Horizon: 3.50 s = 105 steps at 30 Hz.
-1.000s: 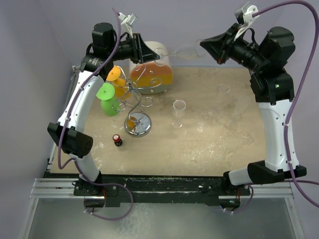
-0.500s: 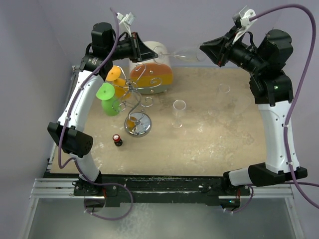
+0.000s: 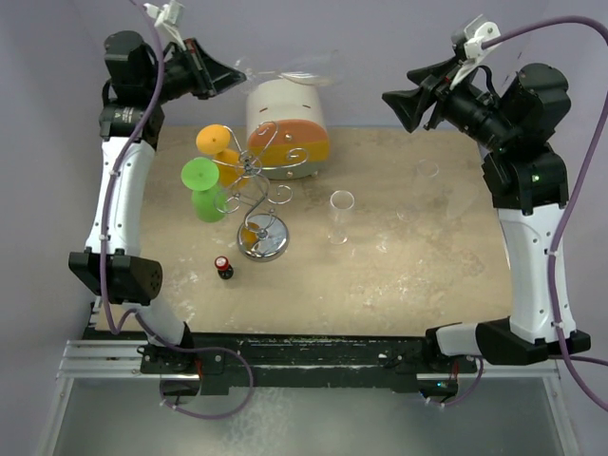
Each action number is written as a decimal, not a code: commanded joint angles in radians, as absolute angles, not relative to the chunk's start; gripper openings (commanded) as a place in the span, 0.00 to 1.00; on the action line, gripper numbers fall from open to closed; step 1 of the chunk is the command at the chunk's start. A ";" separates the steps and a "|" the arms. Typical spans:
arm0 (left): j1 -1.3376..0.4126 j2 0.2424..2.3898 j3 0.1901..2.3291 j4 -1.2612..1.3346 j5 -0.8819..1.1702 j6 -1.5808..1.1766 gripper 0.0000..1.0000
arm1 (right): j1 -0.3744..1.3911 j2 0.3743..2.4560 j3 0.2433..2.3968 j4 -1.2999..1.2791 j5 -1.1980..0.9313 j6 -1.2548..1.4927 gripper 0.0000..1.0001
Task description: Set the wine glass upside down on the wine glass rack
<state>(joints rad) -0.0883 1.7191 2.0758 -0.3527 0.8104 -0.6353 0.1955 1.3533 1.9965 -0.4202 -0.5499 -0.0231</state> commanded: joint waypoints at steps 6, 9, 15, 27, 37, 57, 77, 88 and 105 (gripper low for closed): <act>0.014 1.588 2.156 -0.389 0.537 -0.336 0.00 | 0.189 1.304 1.969 -0.410 -0.422 -0.091 0.68; 0.014 1.577 2.203 -0.429 0.413 -0.188 0.00 | 0.189 1.301 1.954 -0.406 -0.410 -0.097 0.74; 0.014 1.545 2.253 -0.451 0.194 0.067 0.00 | 0.189 1.297 1.897 -0.394 -0.372 -0.102 0.80; -0.170 1.545 2.244 -0.434 -0.109 0.621 0.00 | 0.189 1.302 1.760 -0.424 -0.253 -0.228 0.83; -0.323 1.595 2.192 -0.476 -0.265 0.983 0.00 | 0.059 1.208 1.493 -0.320 -0.301 -0.298 0.83; -0.487 1.596 2.022 -0.506 -0.361 1.268 0.00 | -0.020 1.141 1.315 -0.249 -0.370 -0.324 0.83; -0.541 1.579 1.961 -0.603 -0.311 1.205 0.00 | -0.044 1.127 1.299 -0.242 -0.411 -0.317 0.83; -0.548 1.559 1.914 -0.601 -0.285 1.143 0.00 | -0.052 1.130 1.297 -0.244 -0.423 -0.314 0.83; -0.577 1.503 1.870 -0.650 -0.252 1.032 0.00 | -0.060 1.143 1.299 -0.250 -0.432 -0.309 0.83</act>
